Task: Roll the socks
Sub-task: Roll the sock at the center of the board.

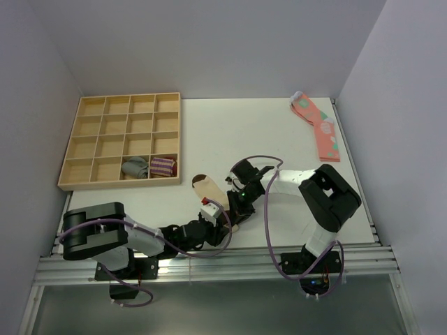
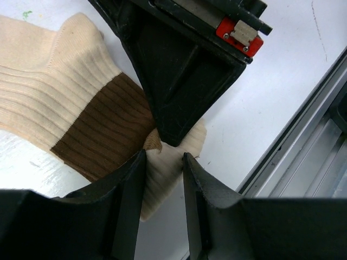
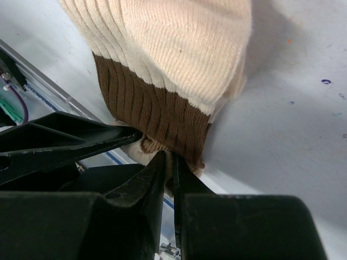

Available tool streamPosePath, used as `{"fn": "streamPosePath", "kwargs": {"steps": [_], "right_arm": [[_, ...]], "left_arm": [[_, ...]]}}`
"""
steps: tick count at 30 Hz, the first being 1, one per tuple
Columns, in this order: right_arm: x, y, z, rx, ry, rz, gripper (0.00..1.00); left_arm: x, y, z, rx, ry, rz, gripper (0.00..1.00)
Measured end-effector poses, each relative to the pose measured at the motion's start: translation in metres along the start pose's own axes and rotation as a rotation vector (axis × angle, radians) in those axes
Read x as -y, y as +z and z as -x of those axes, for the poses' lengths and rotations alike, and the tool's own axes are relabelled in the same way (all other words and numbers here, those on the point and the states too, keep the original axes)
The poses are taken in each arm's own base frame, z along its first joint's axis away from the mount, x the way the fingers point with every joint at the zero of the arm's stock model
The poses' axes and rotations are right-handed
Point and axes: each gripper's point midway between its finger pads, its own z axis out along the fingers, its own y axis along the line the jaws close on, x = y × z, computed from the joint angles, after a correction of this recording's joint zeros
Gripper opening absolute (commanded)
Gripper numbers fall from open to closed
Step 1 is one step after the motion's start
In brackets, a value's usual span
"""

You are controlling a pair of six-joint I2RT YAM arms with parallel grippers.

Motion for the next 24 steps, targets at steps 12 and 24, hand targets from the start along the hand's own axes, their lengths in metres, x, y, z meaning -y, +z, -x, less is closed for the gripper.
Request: {"fn": "streamPosePath", "kwargs": {"steps": [12,24], "right_arm": [[0.0033,-0.002,-0.0008,-0.005,0.009,0.0,0.08],[0.0074,-0.0064,-0.0022,0.094,0.007,0.021,0.27]], "left_arm": [[0.003,0.0038,-0.002,0.006,-0.021,-0.014,0.17],[0.0098,0.0092,-0.0035,-0.006,-0.075,-0.034,0.0]]}}
